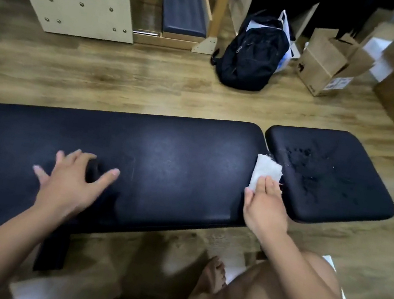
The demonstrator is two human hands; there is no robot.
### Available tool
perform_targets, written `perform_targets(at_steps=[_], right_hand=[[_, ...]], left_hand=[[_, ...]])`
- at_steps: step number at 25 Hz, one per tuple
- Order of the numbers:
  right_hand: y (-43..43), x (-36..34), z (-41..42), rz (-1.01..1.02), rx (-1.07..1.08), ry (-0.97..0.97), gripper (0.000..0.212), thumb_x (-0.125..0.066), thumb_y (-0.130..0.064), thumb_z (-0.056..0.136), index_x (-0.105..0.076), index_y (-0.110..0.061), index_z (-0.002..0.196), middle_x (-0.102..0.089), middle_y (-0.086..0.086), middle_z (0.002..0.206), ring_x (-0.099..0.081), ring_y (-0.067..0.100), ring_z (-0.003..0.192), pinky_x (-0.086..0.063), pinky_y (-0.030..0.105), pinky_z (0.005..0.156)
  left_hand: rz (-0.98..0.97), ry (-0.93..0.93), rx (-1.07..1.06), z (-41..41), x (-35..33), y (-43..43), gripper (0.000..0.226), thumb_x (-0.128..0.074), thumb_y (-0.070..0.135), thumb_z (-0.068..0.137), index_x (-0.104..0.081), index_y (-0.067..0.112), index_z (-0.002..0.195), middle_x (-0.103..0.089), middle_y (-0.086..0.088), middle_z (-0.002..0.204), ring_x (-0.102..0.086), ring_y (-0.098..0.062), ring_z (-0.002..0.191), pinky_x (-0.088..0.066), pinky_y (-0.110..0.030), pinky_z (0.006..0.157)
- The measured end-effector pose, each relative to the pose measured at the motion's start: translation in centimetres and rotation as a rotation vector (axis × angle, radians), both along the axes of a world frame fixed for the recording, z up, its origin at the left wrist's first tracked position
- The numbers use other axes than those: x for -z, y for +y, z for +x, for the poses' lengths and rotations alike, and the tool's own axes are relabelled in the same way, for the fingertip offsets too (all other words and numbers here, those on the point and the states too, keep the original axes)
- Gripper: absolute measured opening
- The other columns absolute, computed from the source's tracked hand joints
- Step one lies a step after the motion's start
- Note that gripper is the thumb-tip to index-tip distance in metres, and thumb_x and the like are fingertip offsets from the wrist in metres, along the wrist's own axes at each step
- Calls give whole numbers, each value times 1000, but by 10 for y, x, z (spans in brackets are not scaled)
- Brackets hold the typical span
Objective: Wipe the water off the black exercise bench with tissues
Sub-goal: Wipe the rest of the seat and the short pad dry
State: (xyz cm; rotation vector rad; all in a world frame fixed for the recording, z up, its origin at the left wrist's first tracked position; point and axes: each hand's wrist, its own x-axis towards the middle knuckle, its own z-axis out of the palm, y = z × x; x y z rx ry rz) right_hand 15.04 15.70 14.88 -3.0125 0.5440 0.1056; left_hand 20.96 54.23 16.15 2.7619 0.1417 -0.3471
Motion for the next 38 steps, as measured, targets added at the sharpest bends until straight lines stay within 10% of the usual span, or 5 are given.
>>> perform_targets(at_steps=[11, 20, 26, 38], right_hand=[[-31, -21, 164, 162, 274, 15, 22, -39, -20, 92, -52, -6, 103, -59, 20, 107, -53, 40, 99, -39, 35, 75], [-32, -16, 201, 178, 150, 4, 50, -36, -5, 86, -58, -22, 127, -61, 25, 116, -56, 43, 105, -49, 40, 89], [-12, -21, 230, 56, 133, 131, 37, -44, -4, 81, -67, -18, 106, -66, 24, 105, -60, 42, 98, -51, 37, 83], [240, -6, 260, 266, -401, 143, 35, -45, -12, 81, -70, -17, 105, -66, 19, 111, -61, 39, 102, -52, 34, 89]], left_hand=[[190, -296, 161, 12, 46, -34, 74, -33, 63, 88, -55, 15, 139, -40, -14, 155, -23, -28, 151, -12, -56, 121], [160, -358, 175, 13, 44, -38, 75, -31, 64, 91, -60, 11, 135, -44, -17, 153, -31, -33, 148, -16, -61, 120], [156, -353, 187, 13, 43, -37, 70, -46, 56, 83, -64, 11, 132, -46, -18, 151, -34, -35, 146, -20, -63, 117], [154, -294, 210, 14, 40, -36, 67, -54, 56, 82, -62, 15, 134, -44, -18, 153, -33, -35, 147, -25, -65, 115]])
